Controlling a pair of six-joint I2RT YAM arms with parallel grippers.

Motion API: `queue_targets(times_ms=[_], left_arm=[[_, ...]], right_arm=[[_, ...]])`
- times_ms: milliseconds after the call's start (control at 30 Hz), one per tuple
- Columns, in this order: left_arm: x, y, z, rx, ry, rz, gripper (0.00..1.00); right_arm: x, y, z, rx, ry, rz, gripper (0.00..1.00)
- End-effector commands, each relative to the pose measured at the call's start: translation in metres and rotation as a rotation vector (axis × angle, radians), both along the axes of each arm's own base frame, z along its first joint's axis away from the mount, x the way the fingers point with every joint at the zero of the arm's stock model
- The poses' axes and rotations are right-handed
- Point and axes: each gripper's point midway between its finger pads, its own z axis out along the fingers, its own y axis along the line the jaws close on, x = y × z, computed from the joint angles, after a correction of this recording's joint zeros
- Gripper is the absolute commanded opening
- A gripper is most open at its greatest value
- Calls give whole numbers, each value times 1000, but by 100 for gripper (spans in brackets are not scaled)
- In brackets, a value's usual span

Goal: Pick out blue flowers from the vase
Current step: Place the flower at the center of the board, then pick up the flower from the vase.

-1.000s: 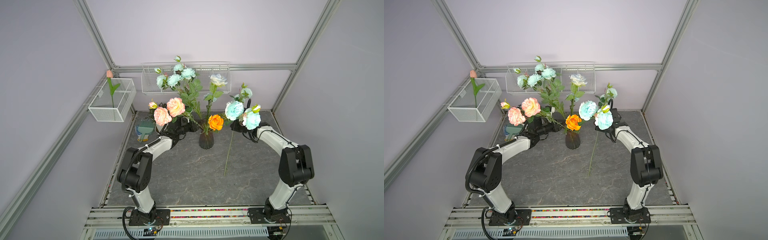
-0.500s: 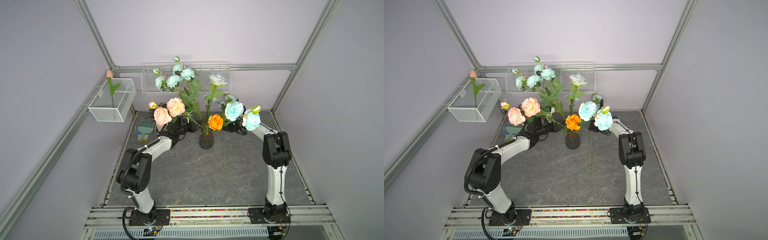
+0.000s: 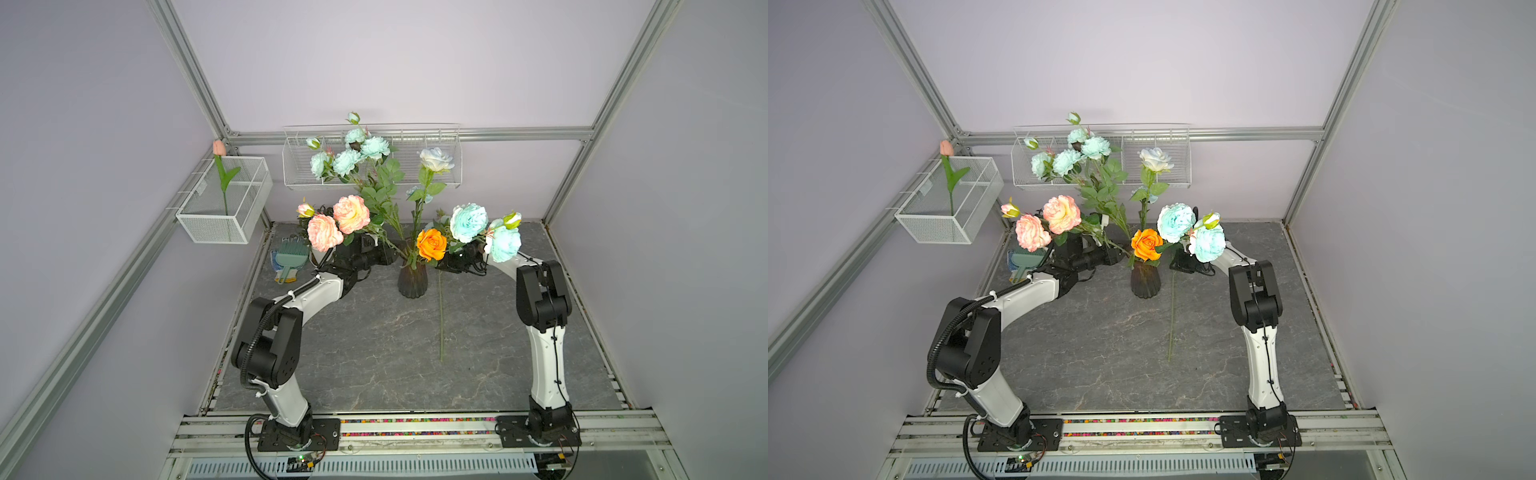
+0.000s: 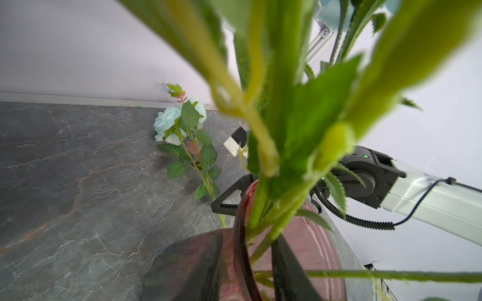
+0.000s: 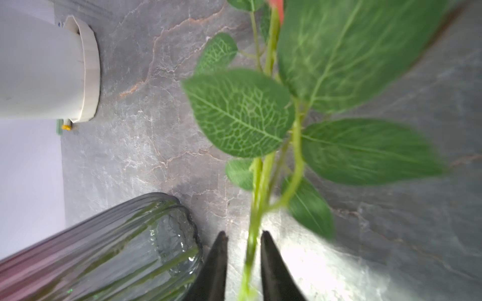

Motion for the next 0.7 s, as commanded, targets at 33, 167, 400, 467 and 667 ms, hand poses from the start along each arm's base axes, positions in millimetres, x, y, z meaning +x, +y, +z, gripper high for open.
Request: queue_targets(times_ms=[33, 167, 400, 467, 667], left_arm=[[-6, 3, -8, 21, 23, 8, 34], [-7, 4, -6, 24, 18, 8, 35], [-7, 4, -7, 20, 20, 7, 35], [-6, 3, -7, 17, 22, 8, 35], [-4, 2, -8, 8, 24, 7, 34]], right_arm=[[5, 1, 8, -4, -26, 1, 40], [5, -7, 19, -55, -74, -3, 51], [0, -44, 70, -168, -230, -53, 58], [-8, -52, 83, -197, -283, -64, 59], [-43, -59, 137, -129, -492, -86, 59]])
